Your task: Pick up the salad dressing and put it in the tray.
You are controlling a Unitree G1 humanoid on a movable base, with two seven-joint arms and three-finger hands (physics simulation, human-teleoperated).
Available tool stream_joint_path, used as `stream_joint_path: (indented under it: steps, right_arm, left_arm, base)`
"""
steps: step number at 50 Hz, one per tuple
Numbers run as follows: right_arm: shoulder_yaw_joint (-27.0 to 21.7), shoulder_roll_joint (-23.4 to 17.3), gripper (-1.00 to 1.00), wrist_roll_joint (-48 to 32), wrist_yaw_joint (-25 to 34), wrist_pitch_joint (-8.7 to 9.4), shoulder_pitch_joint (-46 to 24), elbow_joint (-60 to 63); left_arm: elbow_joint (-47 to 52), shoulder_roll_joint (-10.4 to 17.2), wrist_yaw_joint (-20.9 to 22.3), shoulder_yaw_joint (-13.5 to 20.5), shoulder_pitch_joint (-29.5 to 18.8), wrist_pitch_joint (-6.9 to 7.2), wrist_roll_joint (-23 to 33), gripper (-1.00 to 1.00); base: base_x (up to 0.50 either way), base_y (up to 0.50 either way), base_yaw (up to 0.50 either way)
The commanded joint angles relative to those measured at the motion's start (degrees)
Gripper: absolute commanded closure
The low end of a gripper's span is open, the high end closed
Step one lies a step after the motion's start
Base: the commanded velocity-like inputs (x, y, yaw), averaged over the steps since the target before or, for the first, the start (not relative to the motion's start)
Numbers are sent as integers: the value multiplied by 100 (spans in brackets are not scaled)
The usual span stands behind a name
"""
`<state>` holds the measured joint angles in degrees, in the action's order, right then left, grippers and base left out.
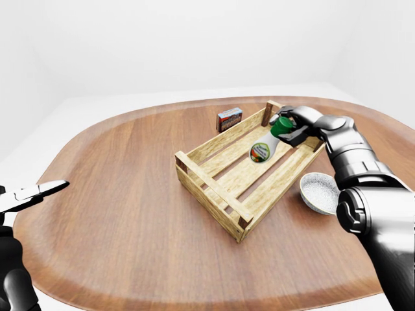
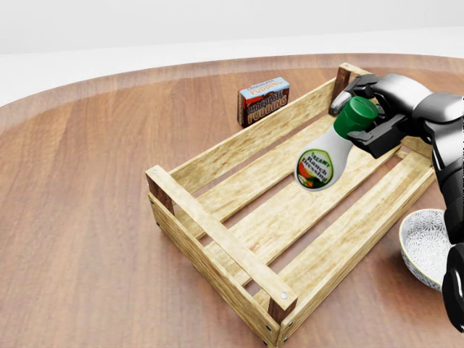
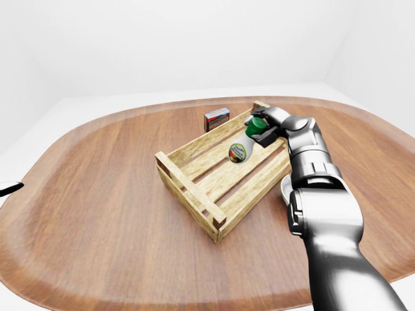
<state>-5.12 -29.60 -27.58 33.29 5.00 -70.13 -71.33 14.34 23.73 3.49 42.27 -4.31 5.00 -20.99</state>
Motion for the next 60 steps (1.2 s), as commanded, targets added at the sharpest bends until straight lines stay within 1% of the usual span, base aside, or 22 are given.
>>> stream_joint_path:
  steps: [1, 3, 7, 8, 9, 13, 19, 27, 33, 45, 56, 60]
  right_arm:
    - [-307, 33, 100, 199, -938, 0, 295, -463]
    - [-307, 75, 100, 164, -1076, 0, 352, -496]
    - [-337, 204, 100, 97, -1717, 0, 390, -547]
    - [-360, 222, 100, 100, -1787, 0, 402, -559]
    - [-289, 259, 100, -19, -2000, 0, 455, -582]
    - [-374, 340, 100, -53, -2148, 0, 545, -616]
    - [-398, 483, 100, -181, -2091, 0, 805, -665]
    - [-399, 549, 100, -396, -2165, 0, 948, -694]
    - [-320, 596, 100, -662, -1919, 0, 898, -709]
    - [-241, 471, 100, -1018, -1803, 0, 869, -703]
    - [-126, 463, 100, -1440, -1635, 0, 693, -720]
    - [-146, 465, 100, -1537, -1594, 0, 761, -729]
  left_arm:
    - [10, -16, -2, -25, 1, 0, 21, -100]
    - [10, -16, -5, -27, -3, 0, 21, -100]
    - [33, -29, 2, -24, 11, 0, 25, -100]
    - [31, -28, 3, -22, 9, 0, 23, -100]
    - [16, -28, 1, -26, 3, 0, 31, -100]
    - [-8, -36, 6, -44, 2, 0, 46, -100]
    - [-44, -45, 9, -76, -5, 0, 69, -100]
    - [-57, -51, 8, -99, -9, 0, 79, -100]
    - [-57, -56, 18, -89, 3, 0, 78, -100]
    - [-81, -62, 17, -111, -3, 0, 84, -100]
    - [-97, -47, 25, -90, -5, 0, 65, -100]
    - [-116, -46, 24, -99, -6, 0, 72, -100]
  base:
    - [0, 0, 0]
    - [0, 0, 0]
    - [0, 0, 0]
    - [0, 0, 0]
    - [0, 0, 0]
    - [0, 0, 0]
    - [0, 0, 0]
    - [0, 0, 0]
    - [0, 0, 0]
    - [0, 0, 0]
    - [0, 0, 0]
    - [0, 0, 0]
